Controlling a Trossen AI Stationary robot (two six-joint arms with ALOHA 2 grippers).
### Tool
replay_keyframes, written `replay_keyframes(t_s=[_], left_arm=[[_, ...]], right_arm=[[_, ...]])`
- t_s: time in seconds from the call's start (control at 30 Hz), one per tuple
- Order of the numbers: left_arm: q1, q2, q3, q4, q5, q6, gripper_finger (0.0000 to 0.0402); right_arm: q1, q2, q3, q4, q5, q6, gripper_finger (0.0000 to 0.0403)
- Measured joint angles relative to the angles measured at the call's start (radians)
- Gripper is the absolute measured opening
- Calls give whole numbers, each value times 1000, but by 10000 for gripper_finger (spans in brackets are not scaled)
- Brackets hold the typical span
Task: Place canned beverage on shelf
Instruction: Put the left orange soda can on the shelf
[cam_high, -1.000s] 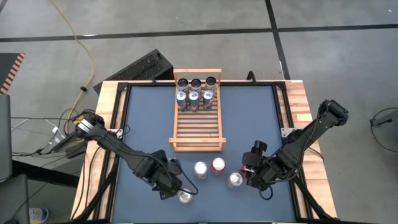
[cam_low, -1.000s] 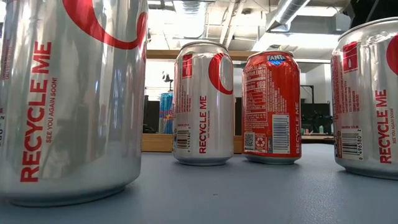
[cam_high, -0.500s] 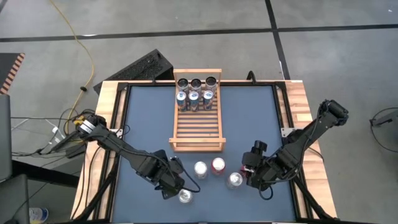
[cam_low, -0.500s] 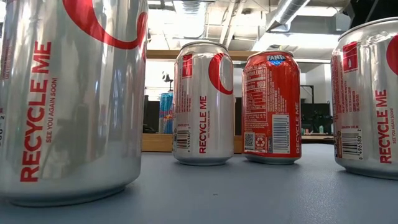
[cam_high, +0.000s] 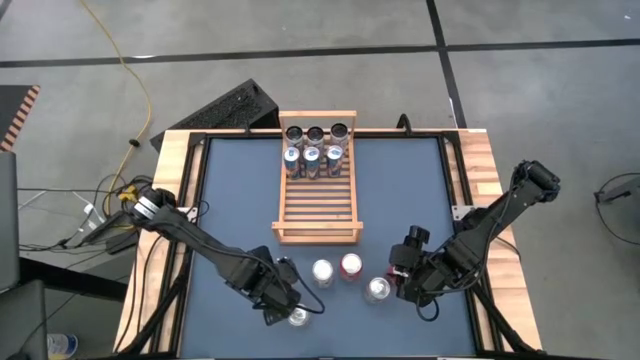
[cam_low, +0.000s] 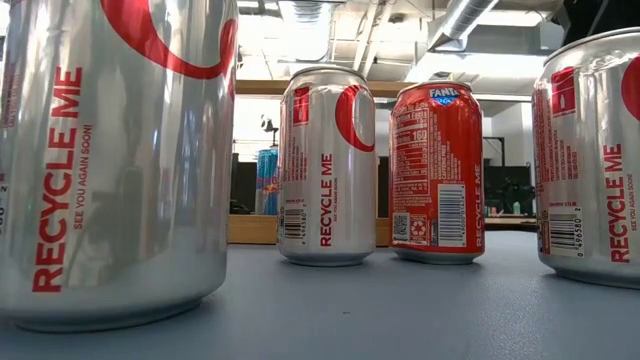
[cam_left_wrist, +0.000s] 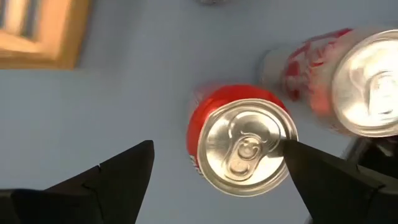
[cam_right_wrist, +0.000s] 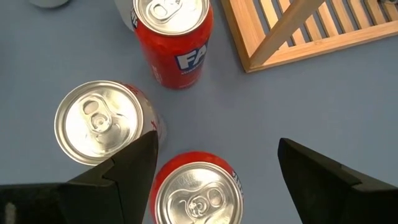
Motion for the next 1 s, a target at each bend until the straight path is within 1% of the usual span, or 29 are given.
replay_keyframes(t_s=[0.17, 0.33, 0.43, 0.6, 0.67, 0.73, 0.87, 1.0], left_arm=[[3, 26, 4, -11, 49, 10, 348], [6, 27, 18, -48, 45, 40, 348], [6, 31, 53, -93, 8, 66, 348], [12, 31, 161, -238, -98, 93, 348], [10, 31, 198, -289, -122, 97, 348], [7, 30, 212, -298, -103, 104, 348], [-10, 30, 218, -223, -20, 103, 348], [-23, 30, 218, -149, 21, 60, 348]], right_arm=[[0, 0, 0, -1, 0, 1, 317], [-3, 0, 0, -4, 0, -1, 317], [-3, 0, 0, -5, 0, -1, 317], [-3, 0, 0, -5, -3, -1, 317], [-3, 0, 0, -5, -11, 0, 317], [-3, 0, 0, -5, -22, 2, 317], [-3, 0, 0, 0, -22, 6, 317], [-3, 0, 0, 1, -22, 7, 317]])
